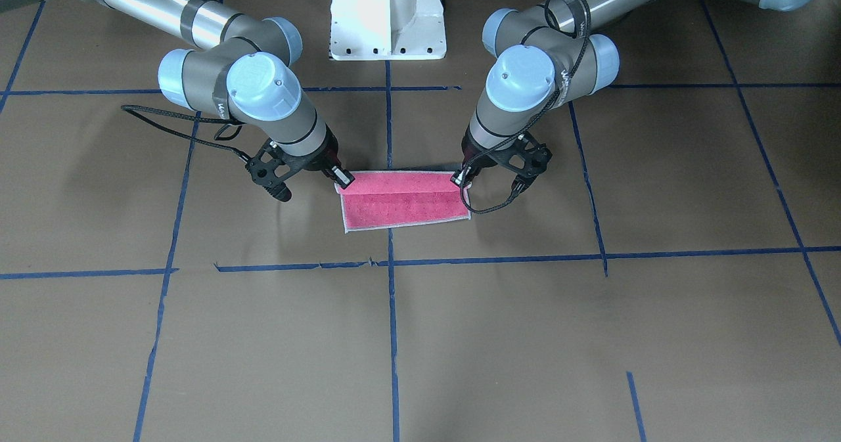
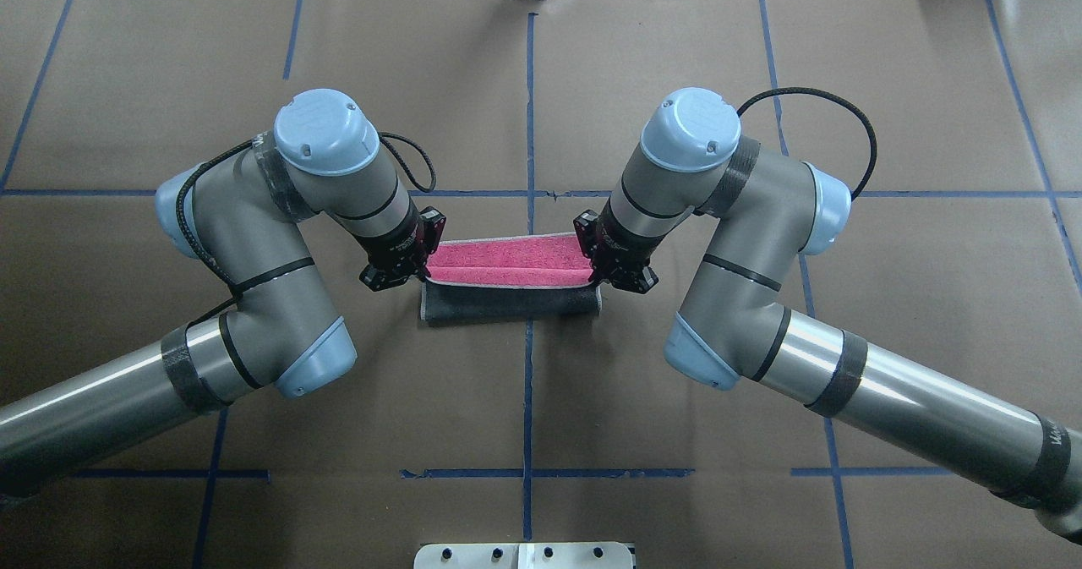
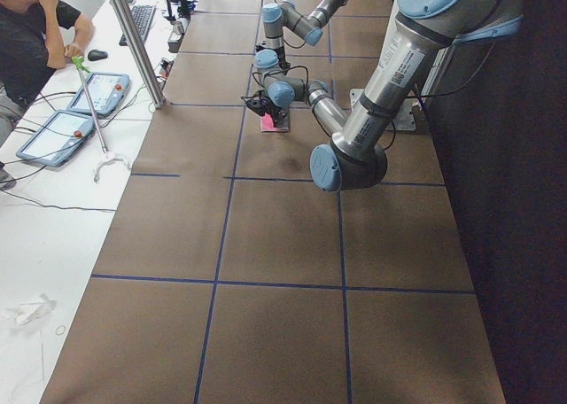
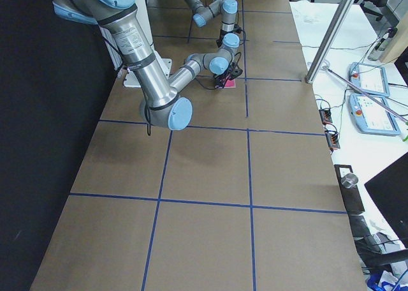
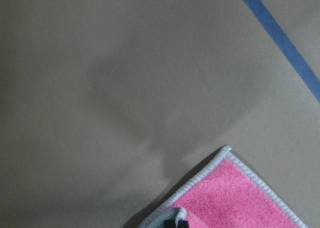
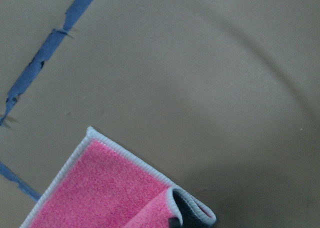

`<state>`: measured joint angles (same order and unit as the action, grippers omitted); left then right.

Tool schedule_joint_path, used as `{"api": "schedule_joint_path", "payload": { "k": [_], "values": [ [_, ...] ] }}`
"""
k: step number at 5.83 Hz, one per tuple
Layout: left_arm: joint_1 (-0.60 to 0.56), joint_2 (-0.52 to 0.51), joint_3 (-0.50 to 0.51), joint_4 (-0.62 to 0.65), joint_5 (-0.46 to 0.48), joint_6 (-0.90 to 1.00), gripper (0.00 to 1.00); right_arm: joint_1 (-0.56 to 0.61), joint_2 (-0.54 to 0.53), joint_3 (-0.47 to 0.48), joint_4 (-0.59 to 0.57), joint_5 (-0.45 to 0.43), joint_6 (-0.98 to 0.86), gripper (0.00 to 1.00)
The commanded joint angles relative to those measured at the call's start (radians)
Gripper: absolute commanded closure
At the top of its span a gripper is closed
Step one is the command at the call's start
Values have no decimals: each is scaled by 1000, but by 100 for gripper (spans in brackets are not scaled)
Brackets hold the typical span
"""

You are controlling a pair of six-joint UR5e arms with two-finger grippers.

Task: Fold towel twice with both arms
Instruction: 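Lay the folded edge onto the far edge with both grippers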

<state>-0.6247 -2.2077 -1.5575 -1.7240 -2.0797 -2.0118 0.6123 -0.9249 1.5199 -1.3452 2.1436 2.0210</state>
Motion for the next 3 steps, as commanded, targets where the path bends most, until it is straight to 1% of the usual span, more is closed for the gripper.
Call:
{"api": "schedule_joint_path", "payload": {
  "k": [1, 2, 3],
  "values": [
    [-6, -3, 39, -54, 1, -2, 100, 6, 5, -1, 1, -2, -2, 100],
    [-7, -9, 40, -55, 1, -2, 100, 10, 6, -6, 1, -2, -2, 100],
    [-9, -9, 39, -58, 1, -2, 97, 11, 6, -18, 32, -5, -4, 98]
  ]
}}
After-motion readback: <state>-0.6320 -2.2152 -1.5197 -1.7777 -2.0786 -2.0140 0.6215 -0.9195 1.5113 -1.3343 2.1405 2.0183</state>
